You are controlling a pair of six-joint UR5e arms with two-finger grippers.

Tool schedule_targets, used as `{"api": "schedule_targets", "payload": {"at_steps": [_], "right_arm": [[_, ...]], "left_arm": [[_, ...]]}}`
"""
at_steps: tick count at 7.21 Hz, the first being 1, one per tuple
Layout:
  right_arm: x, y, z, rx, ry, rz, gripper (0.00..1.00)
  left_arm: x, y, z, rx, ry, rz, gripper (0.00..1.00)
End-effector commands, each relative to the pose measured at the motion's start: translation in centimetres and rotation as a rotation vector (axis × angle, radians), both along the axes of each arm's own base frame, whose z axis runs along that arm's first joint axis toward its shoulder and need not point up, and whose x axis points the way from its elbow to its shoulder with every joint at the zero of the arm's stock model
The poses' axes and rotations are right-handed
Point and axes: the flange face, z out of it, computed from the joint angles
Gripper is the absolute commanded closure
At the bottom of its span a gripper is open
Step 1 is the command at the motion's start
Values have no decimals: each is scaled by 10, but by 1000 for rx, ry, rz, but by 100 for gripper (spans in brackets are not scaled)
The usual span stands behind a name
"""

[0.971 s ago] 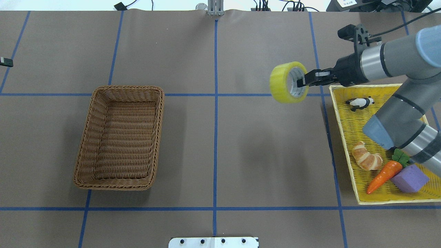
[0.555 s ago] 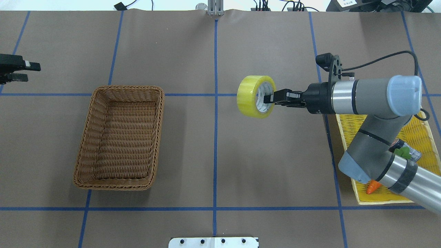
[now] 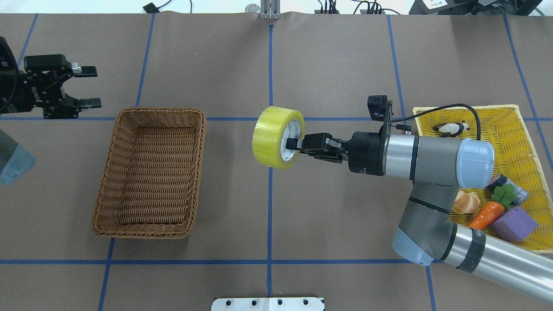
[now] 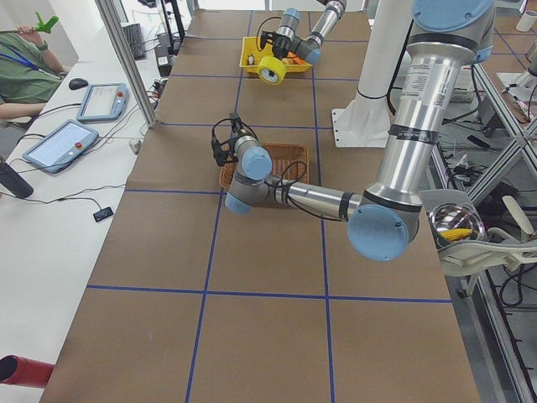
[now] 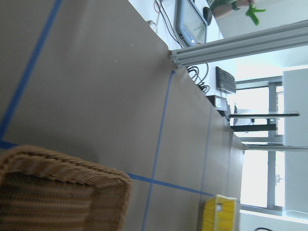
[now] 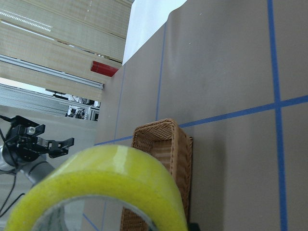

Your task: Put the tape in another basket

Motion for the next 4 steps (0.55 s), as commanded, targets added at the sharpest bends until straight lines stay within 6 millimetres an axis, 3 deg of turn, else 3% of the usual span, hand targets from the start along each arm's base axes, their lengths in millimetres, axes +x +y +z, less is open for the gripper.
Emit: {"api": "schedule_targets", "payload": {"at_steps": [1, 3, 4], "right_arm": [[-17, 21, -19, -1, -71, -14, 100], [-20, 32, -41, 19, -110, -41, 100], [-25, 37, -46, 27, -110, -56, 100]], "left_arm": [[74, 30, -55, -48, 256, 62, 2], [84, 30, -94, -98, 347, 154, 2], [94, 43, -119, -76, 384, 196, 2]]}}
